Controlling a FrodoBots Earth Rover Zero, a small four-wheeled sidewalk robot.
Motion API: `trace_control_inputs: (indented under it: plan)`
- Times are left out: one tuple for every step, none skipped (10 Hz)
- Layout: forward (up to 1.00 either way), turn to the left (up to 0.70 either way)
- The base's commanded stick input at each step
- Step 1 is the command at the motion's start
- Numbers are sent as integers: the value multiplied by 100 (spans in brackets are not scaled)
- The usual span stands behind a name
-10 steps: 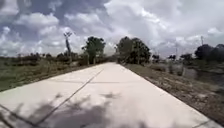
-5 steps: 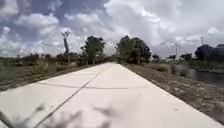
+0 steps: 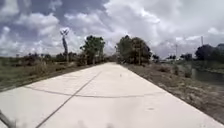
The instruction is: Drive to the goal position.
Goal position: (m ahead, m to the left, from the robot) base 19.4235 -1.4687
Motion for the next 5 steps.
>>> trace_control_inputs:
  plan:
    - [85,0]
    - [85,0]
    - [85,0]
    - [85,0]
    - [85,0]
